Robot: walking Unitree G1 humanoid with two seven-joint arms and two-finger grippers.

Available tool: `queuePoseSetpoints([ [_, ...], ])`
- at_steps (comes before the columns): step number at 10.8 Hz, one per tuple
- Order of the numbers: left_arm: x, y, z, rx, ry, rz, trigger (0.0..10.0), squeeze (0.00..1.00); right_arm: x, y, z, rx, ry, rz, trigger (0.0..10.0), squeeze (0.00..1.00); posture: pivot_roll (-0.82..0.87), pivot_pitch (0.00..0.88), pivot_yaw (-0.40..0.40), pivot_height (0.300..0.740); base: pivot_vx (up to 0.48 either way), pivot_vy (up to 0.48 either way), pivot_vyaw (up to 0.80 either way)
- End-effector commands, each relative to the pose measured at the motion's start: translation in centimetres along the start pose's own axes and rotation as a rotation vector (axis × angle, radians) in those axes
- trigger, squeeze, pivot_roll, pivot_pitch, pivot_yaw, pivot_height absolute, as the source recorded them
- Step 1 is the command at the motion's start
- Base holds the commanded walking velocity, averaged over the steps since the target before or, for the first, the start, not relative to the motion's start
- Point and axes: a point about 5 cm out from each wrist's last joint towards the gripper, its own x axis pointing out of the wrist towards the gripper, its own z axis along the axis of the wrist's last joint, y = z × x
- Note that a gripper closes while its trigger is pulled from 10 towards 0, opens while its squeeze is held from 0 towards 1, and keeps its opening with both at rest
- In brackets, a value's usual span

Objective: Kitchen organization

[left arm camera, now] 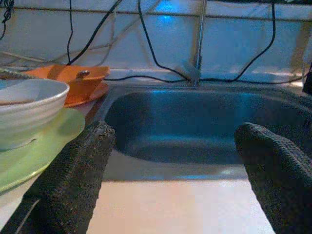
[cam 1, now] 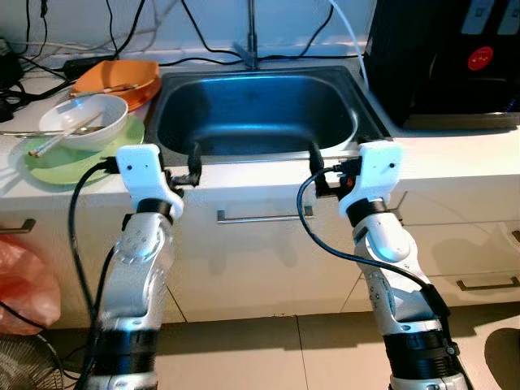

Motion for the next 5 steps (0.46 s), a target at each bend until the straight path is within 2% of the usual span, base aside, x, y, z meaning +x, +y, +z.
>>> queuePoseSetpoints([
  [1, -0.3, 0.3, -0.2, 0.015, 0.008, -0.008, 10.0, 0.00, -0.2, 0.0, 0.2, -0.013, -0.002, 0.013, 10.0, 0.00, 0.03, 0.023, 0.057, 0.740, 0.000, 0.000, 0.00],
  [2, -0.6, 0.8, -0.5, 0.026, 0.015, 0.008, 10.0, 0.00, -0.9, -0.7, -0.6, 0.044, 0.039, -0.014, 10.0, 0.00, 0.03, 0.023, 0.055, 0.740, 0.000, 0.000, 0.00],
  [3, -0.7, 1.0, -0.3, 0.027, 0.002, 0.027, 10.0, 0.00, -1.1, -1.2, -0.8, 0.044, 0.050, -0.043, 10.0, 0.00, 0.03, 0.022, 0.055, 0.740, 0.000, 0.000, 0.00],
  [4, -0.7, 1.4, 0.3, 0.039, -0.022, 0.053, 10.0, 0.00, -1.2, -1.6, -0.9, -0.007, 0.054, -0.054, 10.0, 0.00, 0.03, 0.023, 0.055, 0.740, 0.000, 0.000, 0.00],
  [5, -0.8, 1.9, 0.9, 0.052, -0.048, 0.082, 10.0, 0.00, -1.4, -1.6, -1.1, -0.019, 0.058, -0.034, 10.0, 0.00, 0.03, 0.021, 0.052, 0.740, 0.000, 0.000, 0.00],
])
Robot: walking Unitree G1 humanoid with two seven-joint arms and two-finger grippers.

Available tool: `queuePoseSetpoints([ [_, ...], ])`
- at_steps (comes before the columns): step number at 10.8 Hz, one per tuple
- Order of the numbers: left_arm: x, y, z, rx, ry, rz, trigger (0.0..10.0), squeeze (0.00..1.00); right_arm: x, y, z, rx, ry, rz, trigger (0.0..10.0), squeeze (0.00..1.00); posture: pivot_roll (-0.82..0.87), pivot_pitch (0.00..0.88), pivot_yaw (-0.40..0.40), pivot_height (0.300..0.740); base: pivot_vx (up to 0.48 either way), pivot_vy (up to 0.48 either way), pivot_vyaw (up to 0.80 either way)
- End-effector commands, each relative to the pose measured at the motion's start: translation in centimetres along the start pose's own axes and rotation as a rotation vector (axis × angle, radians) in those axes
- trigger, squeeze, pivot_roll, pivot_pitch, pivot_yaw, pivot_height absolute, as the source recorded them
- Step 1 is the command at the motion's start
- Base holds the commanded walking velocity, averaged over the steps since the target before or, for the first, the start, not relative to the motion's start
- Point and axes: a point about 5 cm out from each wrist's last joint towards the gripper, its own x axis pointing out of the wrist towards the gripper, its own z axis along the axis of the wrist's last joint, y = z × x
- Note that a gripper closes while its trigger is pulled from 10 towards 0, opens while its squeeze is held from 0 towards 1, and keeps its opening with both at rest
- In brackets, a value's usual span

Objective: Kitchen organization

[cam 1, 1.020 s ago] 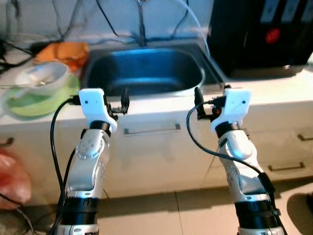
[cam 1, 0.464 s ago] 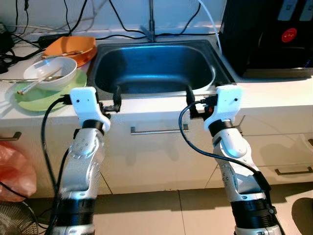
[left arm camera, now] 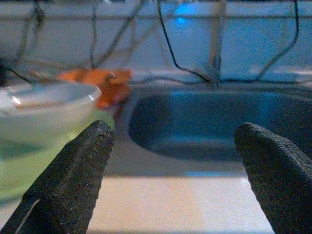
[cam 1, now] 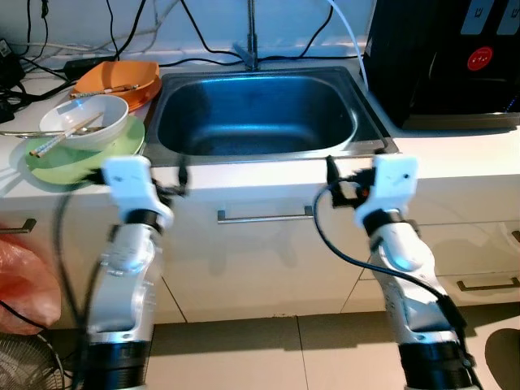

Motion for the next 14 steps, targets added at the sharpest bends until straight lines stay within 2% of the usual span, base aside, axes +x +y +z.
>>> queuePoseSetpoints([
  [1, 0.0, 0.2, 0.7, 0.012, -0.030, 0.018, 10.0, 0.00, 0.0, 0.3, 0.8, -0.010, -0.036, 0.010, 10.0, 0.00, 0.03, 0.022, 0.050, 0.740, 0.000, 0.000, 0.00],
  [3, -0.1, 0.2, 0.8, 0.020, -0.035, 0.028, 10.0, 0.00, -0.2, 0.4, 0.7, -0.038, -0.025, 0.035, 10.0, 0.00, 0.03, 0.020, 0.049, 0.740, 0.150, 0.000, 0.00],
  [5, -0.1, 0.4, 0.8, 0.017, -0.033, 0.040, 10.0, 0.00, -0.6, 1.1, 0.4, 0.024, -0.018, 0.081, 10.0, 0.00, 0.03, 0.019, 0.048, 0.740, 0.351, 0.000, 0.00],
  [14, -0.1, -0.4, 0.3, 0.006, -0.006, 0.017, 10.0, 0.00, -0.7, 1.8, 0.7, 0.046, -0.045, 0.147, 10.0, 0.00, 0.03, 0.022, 0.047, 0.740, 0.361, 0.303, 0.00],
])
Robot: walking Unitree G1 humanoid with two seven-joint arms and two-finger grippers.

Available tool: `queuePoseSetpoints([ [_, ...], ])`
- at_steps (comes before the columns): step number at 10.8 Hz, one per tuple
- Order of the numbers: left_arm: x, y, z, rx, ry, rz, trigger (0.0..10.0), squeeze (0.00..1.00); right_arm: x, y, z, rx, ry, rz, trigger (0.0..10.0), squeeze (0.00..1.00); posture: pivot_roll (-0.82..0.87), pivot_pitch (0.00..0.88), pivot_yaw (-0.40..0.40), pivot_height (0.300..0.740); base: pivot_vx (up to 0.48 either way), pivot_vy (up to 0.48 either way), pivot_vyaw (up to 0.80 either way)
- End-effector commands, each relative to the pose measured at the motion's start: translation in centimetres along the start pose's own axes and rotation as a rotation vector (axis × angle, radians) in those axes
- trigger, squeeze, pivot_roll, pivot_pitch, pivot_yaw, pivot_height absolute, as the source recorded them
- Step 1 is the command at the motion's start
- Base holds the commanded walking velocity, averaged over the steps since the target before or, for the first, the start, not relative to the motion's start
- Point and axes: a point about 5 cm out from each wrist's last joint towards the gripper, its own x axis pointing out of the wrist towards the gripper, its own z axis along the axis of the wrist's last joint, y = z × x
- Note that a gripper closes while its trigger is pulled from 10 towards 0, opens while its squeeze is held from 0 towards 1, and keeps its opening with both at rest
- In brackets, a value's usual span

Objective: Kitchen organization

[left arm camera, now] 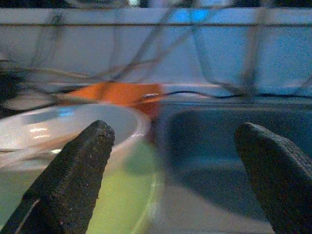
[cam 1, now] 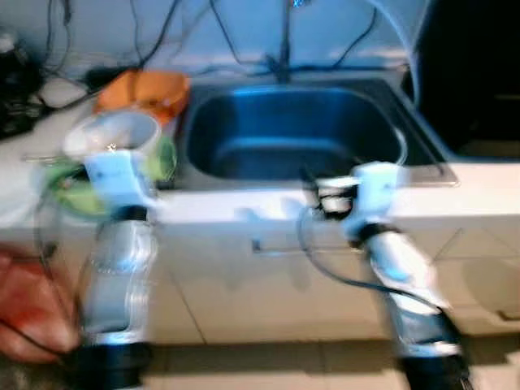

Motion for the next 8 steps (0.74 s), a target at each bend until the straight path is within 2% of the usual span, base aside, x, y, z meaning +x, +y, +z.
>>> queuePoseSetpoints([
  [1, 0.0, 1.4, 0.0, 0.029, 0.006, 0.046, 10.0, 0.00, 0.3, 1.3, 0.9, 0.029, -0.043, 0.044, 10.0, 0.00, 0.03, 0.023, 0.050, 0.740, 0.398, 0.270, 0.00],
  [8, 0.2, 0.1, -0.1, 0.020, 0.007, -0.027, 10.0, 0.00, 0.4, 1.4, 1.0, 0.021, -0.058, 0.026, 10.0, 0.00, 0.03, 0.023, 0.054, 0.740, 0.000, 0.000, 0.00],
])
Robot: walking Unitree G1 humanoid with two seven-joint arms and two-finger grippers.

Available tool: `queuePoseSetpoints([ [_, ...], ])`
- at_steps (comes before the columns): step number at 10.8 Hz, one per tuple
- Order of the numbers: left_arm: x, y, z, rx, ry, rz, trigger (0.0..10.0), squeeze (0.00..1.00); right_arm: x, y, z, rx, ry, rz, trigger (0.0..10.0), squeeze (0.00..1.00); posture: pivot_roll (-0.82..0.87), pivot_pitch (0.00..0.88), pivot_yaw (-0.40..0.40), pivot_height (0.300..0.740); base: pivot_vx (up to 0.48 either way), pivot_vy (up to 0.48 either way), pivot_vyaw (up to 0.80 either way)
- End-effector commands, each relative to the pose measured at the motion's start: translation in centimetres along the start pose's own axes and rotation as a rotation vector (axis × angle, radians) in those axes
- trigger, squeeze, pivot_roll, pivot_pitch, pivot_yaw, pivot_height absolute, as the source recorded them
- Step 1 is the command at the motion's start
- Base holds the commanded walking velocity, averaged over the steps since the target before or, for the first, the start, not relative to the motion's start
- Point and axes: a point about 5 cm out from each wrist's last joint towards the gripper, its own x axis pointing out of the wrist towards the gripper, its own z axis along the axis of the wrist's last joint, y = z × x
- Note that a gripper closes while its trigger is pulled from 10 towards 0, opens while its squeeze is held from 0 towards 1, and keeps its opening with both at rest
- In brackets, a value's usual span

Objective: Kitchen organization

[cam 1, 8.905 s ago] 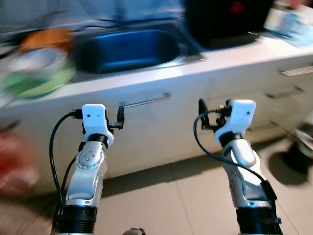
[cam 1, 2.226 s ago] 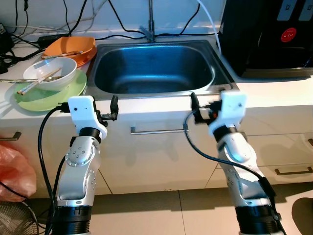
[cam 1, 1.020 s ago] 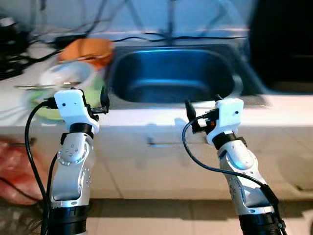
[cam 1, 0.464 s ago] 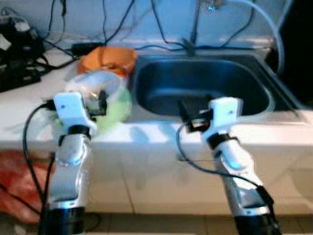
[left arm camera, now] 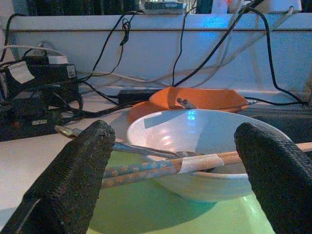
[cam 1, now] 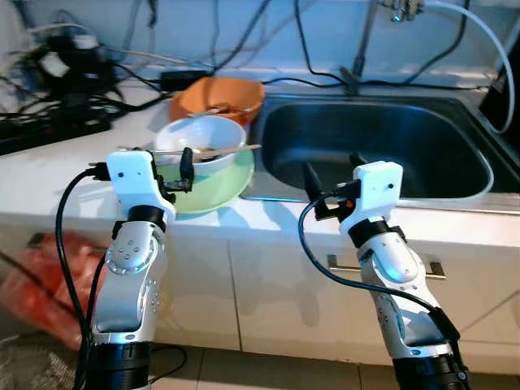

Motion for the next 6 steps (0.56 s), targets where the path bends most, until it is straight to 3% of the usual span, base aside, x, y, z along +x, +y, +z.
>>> queuePoseSetpoints([
  [1, 0.14, -0.23, -0.04, 0.003, 0.007, -0.014, 10.0, 0.00, 0.07, -0.18, 0.29, -0.001, -0.014, -0.012, 10.0, 0.00, 0.03, 0.023, 0.055, 0.740, 0.000, 0.000, 0.00],
  [4, 0.15, -0.41, -0.09, 0.009, 0.010, -0.030, 10.0, 0.00, 0.09, -0.17, 0.31, 0.000, -0.017, -0.014, 10.0, 0.00, 0.03, 0.024, 0.055, 0.740, 0.000, 0.000, 0.00],
  [6, 0.21, -1.21, 0.77, 0.041, -0.048, -0.097, 10.0, 0.00, 0.14, -0.50, 0.97, -0.027, -0.060, -0.044, 10.0, 0.00, 0.03, 0.025, 0.054, 0.740, 0.000, 0.000, 0.00],
])
